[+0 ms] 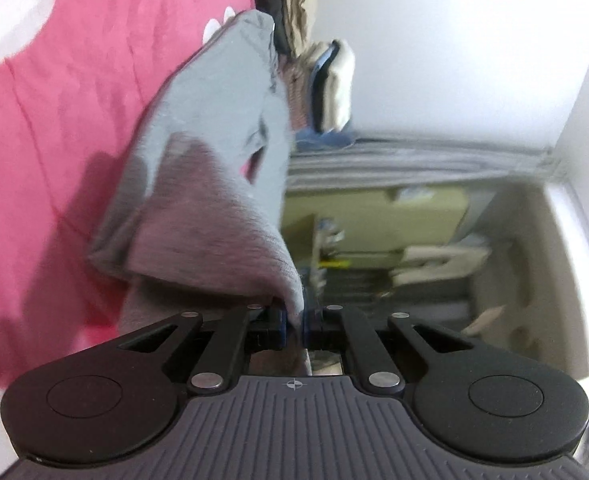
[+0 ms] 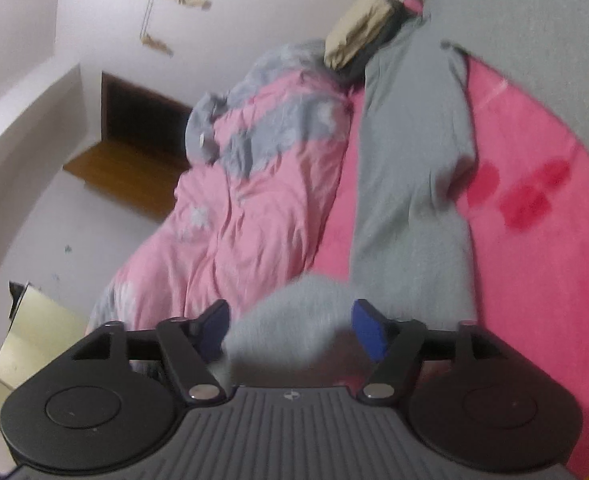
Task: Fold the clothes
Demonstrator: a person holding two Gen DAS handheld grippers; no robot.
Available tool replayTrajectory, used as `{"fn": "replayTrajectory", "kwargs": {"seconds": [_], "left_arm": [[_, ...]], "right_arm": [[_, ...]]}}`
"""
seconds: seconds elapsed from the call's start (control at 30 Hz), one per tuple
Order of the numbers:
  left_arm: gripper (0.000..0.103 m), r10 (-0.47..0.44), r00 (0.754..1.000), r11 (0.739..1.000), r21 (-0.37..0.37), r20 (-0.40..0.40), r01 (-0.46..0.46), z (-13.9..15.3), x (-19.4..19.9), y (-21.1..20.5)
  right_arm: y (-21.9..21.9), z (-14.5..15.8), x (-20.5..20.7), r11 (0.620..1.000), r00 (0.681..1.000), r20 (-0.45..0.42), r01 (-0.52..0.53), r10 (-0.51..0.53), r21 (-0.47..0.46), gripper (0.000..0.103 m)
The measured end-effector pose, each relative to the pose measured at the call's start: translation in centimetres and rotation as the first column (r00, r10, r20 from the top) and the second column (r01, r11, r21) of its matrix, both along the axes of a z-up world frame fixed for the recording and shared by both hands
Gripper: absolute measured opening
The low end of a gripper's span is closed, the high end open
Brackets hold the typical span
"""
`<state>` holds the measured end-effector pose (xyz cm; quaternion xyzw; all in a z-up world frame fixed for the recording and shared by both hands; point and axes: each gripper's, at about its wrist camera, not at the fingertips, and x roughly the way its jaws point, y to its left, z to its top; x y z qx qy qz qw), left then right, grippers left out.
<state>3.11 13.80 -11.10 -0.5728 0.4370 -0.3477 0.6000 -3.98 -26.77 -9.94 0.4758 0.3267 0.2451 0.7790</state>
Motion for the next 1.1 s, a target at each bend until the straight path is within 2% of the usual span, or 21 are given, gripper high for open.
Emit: {"fn": "replayTrajectory", "kwargs": {"seconds": [0.1, 0.2, 0.27, 0.37, 0.5, 0.53, 0.57, 0.7, 0.77, 0.8, 0.87, 0.93, 1.03, 1.1], "left_arm": [[0.005, 0.040, 0.998, 0.998, -0.053, -0.042, -0.042, 0.0, 0.0, -0.5], [0.005, 0.059, 0.997, 0.997, -0.053, -0.059, -0.062, 0.0, 0.5, -1.3], [0.005, 0.063, 0.996, 0.997, -0.048, -0.063, -0.066, 0.1, 1.0, -2.1], [0.005, 0.040, 0.998, 0.998, -0.038, -0.048, -0.042, 0.3, 1.4, -3.4], [0.006, 0.018, 0.999, 0.999, -0.046, -0.028, -0.020, 0.5, 1.8, -4.7], [0.006, 0.013, 1.000, 0.999, -0.046, -0.025, -0.014, 0.5, 1.8, -4.9], [0.006, 0.008, 1.000, 0.999, -0.045, -0.021, -0.009, 0.6, 1.8, -5.1], [0.006, -0.011, 1.000, 0.999, -0.033, -0.007, 0.011, 0.7, 1.8, -5.5], [0.006, -0.014, 1.000, 1.000, -0.019, -0.002, 0.014, 0.7, 2.0, -5.5], [0.008, -0.015, 1.000, 1.000, -0.012, -0.002, 0.015, 0.7, 2.3, -5.5], [0.029, -0.015, 1.000, 1.000, 0.001, -0.004, 0.015, 0.6, 3.2, -5.5], [0.038, 0.003, 1.000, 1.000, 0.031, 0.009, -0.003, 0.7, 4.0, -5.3], [0.048, 0.018, 0.999, 0.998, 0.067, 0.036, -0.020, 1.2, 4.9, -4.9], [0.051, 0.031, 0.995, 0.996, 0.081, 0.094, -0.038, 1.7, 4.8, -4.3]], "right_arm": [[1.3, -0.1, -1.6, 0.999, 0.999, -0.004, -0.047, 0.047, -0.008, 0.084], [3.4, 1.1, -2.9, 0.991, 0.996, 0.038, -0.081, 0.085, -0.104, 0.085], [4.7, 2.2, -3.3, 0.978, 0.991, 0.079, -0.092, 0.108, -0.185, 0.090], [6.5, 4.1, -3.9, 0.946, 0.979, 0.144, -0.096, 0.146, -0.311, 0.094], [8.8, 5.9, -4.3, 0.884, 0.959, 0.199, -0.089, 0.200, -0.458, 0.093], [9.2, 5.4, -4.0, 0.878, 0.963, 0.180, -0.095, 0.200, -0.468, 0.088], [9.4, 4.8, -3.8, 0.875, 0.966, 0.160, -0.103, 0.201, -0.474, 0.078], [9.5, 3.1, -3.0, 0.864, 0.982, 0.111, -0.078, 0.152, -0.497, 0.048], [9.4, 2.6, -2.7, 0.851, 0.987, 0.101, -0.054, 0.125, -0.522, 0.012], [8.9, 2.9, -2.7, 0.838, 0.987, 0.118, -0.027, 0.109, -0.546, 0.011], [7.7, 3.5, -2.4, 0.828, 0.987, 0.149, 0.028, 0.067, -0.560, 0.008], [5.8, 3.7, -1.4, 0.835, 0.989, 0.148, 0.068, 0.016, -0.546, 0.008], [2.8, 3.5, 0.4, 0.860, 0.992, 0.108, 0.105, -0.058, -0.499, 0.008], [1.0, 3.1, 1.8, 0.878, 0.992, 0.078, 0.122, -0.097, -0.463, 0.008]]}}
